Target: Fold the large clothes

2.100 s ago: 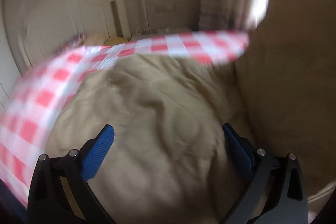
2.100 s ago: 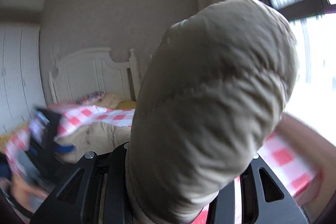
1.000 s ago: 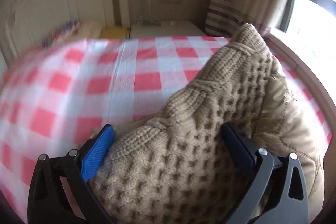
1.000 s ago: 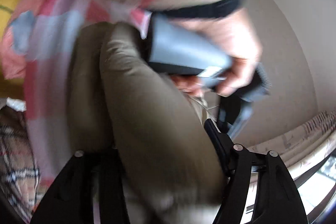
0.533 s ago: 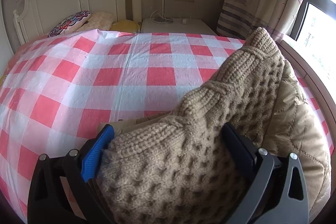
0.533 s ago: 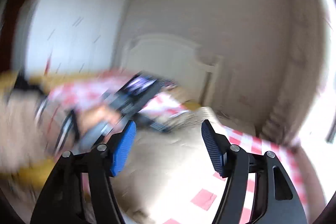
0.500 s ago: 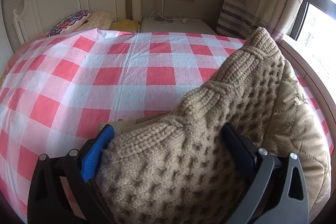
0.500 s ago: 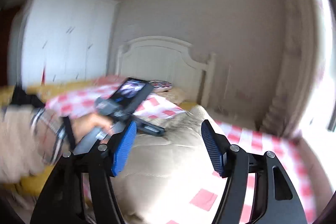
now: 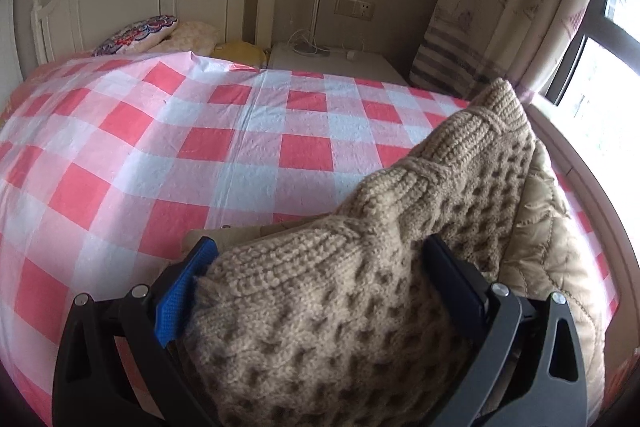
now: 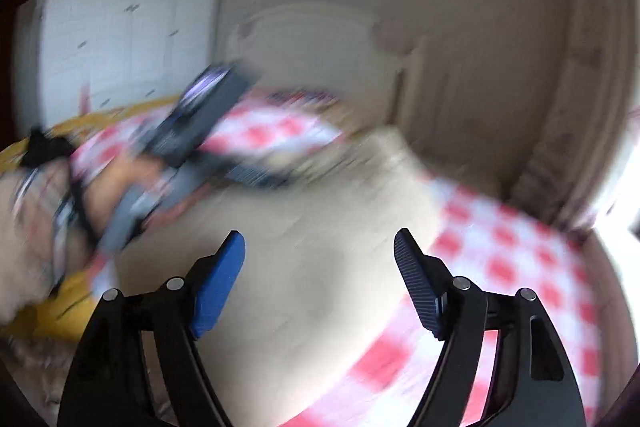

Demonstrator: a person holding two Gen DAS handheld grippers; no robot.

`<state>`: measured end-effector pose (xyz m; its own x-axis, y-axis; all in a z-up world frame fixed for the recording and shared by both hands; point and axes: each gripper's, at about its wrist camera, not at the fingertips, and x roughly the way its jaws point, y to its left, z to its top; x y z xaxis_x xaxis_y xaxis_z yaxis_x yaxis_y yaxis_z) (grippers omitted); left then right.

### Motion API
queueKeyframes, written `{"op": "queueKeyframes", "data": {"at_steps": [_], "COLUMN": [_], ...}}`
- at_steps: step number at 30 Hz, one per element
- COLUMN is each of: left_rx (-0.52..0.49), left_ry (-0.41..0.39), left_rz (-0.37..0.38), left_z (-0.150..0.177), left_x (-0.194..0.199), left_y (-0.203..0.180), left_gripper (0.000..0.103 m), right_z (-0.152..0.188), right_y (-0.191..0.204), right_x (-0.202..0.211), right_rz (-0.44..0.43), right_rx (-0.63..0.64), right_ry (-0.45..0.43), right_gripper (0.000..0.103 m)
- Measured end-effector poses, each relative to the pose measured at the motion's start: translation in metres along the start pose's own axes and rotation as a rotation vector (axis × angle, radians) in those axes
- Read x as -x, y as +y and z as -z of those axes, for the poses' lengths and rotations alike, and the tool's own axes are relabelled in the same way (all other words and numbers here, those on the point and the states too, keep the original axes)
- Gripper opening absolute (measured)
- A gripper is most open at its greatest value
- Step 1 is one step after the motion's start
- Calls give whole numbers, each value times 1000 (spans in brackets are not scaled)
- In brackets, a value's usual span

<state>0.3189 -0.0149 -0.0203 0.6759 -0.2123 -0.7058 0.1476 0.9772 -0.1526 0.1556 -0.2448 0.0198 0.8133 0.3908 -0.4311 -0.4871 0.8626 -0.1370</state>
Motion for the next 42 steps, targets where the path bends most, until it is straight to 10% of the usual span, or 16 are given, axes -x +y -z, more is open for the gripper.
{"op": "queueKeyframes", "data": {"at_steps": [6,9,11,17,28,30,33,42], "left_rx": [17,37,55,38,41,40,36,29], "left_ry": [-7,-11,-5,16,4,4,20,31], "left_rz": [4,-3,-32,-50,-51,-51,-60,-78], "left_z": [-1,0,0,-1,2,2,2,2], "left_x": [0,2,0,-4,0,1,-2,-6], "left_y": [4,7,10,6,7,6,5,3], "left_gripper": [101,101,101,101,101,101,101,101], "right_z": [-55,-52,-10,0,-99,-93,-31,-47], "right_y": [-42,-42,-39,-49,-43,-36,-22,-28], "right_x": [-79,-158,-202,-192,-204,-238,-313,-287], "right_rz": [157,311,268,250,227,191,104,181], "right_rx": [-173,-99,-114,-187,-87,-61,30,6], "right_ry": [-23,143,291,273,212,308,673,543], "right_gripper": [69,69,67,68,59,54,52,59]}}
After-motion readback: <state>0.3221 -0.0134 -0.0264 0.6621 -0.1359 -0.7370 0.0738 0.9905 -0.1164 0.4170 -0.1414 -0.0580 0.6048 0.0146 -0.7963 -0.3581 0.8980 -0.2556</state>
